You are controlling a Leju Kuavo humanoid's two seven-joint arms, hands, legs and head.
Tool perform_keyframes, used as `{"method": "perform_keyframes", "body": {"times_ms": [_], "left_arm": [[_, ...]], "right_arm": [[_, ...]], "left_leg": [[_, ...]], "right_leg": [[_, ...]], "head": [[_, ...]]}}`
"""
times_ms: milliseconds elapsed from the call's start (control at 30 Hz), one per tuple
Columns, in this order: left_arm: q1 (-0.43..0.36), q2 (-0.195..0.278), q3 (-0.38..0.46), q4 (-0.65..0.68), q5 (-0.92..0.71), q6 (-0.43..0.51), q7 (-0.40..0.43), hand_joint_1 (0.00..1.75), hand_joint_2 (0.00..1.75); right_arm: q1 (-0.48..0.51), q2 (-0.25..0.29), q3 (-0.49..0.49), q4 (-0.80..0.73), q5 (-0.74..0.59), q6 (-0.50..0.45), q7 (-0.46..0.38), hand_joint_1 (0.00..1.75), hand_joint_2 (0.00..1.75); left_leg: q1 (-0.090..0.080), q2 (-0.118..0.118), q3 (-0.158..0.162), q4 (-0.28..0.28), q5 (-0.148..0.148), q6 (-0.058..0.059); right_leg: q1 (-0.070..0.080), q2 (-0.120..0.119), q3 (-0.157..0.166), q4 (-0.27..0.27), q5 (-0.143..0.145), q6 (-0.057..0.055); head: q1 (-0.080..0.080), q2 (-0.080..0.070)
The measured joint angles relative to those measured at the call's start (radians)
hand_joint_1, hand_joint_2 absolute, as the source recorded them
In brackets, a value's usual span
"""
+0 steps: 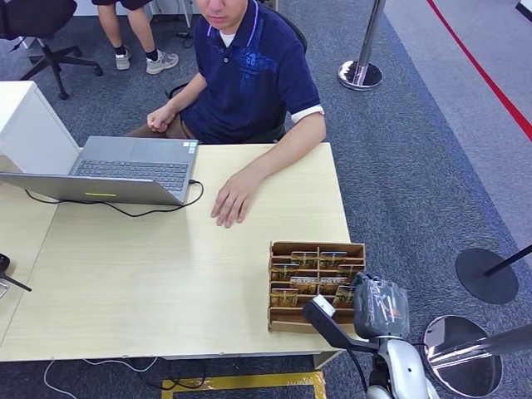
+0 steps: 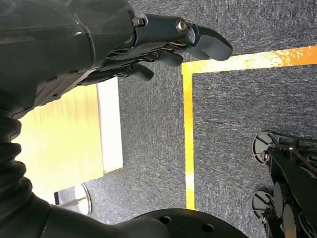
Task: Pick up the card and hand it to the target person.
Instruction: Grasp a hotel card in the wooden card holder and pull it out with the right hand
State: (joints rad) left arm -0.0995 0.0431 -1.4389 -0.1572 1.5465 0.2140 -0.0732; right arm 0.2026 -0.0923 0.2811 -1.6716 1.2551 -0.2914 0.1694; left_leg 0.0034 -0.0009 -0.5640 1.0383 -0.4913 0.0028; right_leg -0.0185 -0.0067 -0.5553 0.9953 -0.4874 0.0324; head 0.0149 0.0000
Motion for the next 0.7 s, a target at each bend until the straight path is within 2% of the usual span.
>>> {"method": "perform_keyframes", "body": {"times_ms": [700], "left_arm": [[0.000, 0.000, 0.000, 0.000, 0.000, 0.000, 0.000, 0.00, 1.75]], "right_arm": [[0.000, 0.000, -0.008, -0.030, -0.001, -0.026, -0.012, 1.58, 1.75]], "left_leg": [[0.000, 0.000, 0.000, 0.000, 0.000, 0.000]], "right_leg": [[0.000, 0.000, 0.000, 0.000, 0.000, 0.000]], "head": [[0.000, 0.000]]}}
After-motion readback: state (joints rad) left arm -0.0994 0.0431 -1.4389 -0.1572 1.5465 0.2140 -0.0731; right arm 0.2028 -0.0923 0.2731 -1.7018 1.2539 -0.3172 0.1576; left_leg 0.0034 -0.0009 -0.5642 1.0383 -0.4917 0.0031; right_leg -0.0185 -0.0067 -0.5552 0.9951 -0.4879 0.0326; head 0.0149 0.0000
